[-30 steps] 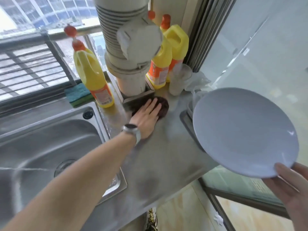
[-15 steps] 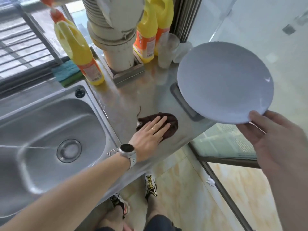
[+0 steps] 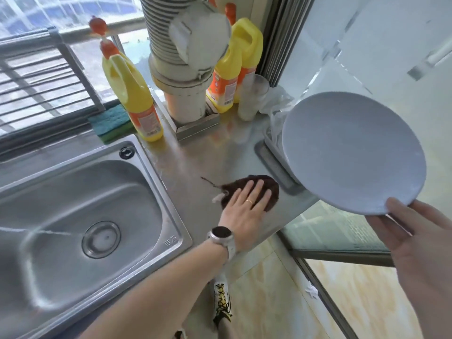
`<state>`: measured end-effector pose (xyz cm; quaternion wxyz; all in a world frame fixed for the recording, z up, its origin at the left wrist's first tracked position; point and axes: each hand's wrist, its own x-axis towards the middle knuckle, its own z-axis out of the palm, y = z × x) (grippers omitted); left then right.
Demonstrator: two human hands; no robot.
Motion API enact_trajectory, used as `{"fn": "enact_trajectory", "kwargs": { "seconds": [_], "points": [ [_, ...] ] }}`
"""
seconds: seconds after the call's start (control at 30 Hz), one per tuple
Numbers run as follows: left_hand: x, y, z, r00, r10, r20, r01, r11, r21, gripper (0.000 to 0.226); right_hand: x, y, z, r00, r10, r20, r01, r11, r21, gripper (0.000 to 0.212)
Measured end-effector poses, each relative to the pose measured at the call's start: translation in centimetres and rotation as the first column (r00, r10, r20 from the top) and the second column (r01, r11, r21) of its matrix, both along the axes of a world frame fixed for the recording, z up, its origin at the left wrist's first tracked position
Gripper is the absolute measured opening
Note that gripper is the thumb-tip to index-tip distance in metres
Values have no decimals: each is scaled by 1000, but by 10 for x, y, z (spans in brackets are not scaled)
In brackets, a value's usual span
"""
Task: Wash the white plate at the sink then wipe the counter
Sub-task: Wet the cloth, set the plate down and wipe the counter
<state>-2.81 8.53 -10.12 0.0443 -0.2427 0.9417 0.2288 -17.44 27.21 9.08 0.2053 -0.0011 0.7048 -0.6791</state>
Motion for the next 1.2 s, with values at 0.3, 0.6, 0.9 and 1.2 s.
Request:
{"fn": "enact_trajectory", "kwargs": {
  "seconds": [0.3, 0.6, 0.9, 1.2],
  "points": [
    [57, -24, 2, 997, -76, 7, 77, 994, -72, 64, 65, -35, 21, 997, 7, 73, -5, 1000, -31, 23],
    [87, -85, 5, 995, 91, 27, -88, 990, -108, 57, 124, -91, 20, 969, -85, 230, 112, 988, -107, 14],
    [46, -25, 15, 995, -77, -64, 75, 996, -43, 44, 141, -86, 28, 960, -154, 234, 182, 978, -100, 19],
    [35, -141, 36, 978, 126, 167, -114, 990, -80, 64, 124, -78, 29, 971, -130, 201, 153, 983, -105, 20]
  ]
}}
